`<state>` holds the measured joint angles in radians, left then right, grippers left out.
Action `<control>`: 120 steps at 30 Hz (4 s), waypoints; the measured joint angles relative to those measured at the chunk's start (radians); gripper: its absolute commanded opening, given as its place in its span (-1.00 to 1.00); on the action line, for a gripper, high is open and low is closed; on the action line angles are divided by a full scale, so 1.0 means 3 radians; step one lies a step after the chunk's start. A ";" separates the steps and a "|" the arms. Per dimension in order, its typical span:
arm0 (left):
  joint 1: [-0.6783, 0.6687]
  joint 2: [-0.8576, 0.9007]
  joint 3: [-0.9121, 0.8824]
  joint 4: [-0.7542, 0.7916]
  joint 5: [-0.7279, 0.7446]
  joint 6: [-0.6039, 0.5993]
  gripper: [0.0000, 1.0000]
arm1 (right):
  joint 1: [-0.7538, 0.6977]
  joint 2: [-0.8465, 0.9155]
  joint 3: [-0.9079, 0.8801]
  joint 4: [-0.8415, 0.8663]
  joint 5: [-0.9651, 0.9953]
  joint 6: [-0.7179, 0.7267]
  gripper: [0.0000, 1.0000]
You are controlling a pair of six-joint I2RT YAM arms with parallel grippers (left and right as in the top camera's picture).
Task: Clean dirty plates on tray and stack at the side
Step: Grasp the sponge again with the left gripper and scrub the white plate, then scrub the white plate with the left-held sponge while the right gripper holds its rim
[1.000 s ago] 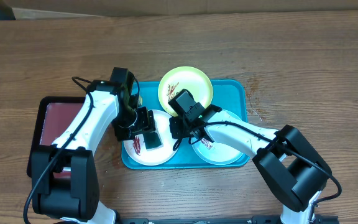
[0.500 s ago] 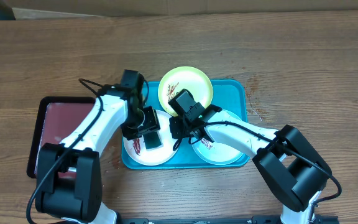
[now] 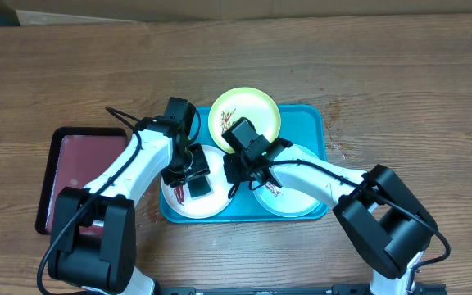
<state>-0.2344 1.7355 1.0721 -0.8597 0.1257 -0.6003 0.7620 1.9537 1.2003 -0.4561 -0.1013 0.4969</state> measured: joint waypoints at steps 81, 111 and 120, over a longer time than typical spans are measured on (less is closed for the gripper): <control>-0.0004 0.0006 -0.0123 0.0361 0.0154 0.0247 -0.91 | -0.0001 0.0000 0.0000 0.0037 -0.0022 0.0000 -0.70; -0.0050 -0.0010 -0.0221 -0.0296 -0.1694 0.0295 -0.92 | 0.0022 0.0000 0.0000 0.0064 -0.0109 0.0000 -0.77; -0.0018 0.0013 0.0989 -0.1197 -0.2066 0.0149 -0.92 | 0.0014 0.0000 -0.0001 0.0033 -0.0080 -0.0029 -0.93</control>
<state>-0.2398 1.7393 1.3689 -1.2186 -0.4942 -0.5556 0.7662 1.9537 1.1999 -0.4461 -0.1253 0.4881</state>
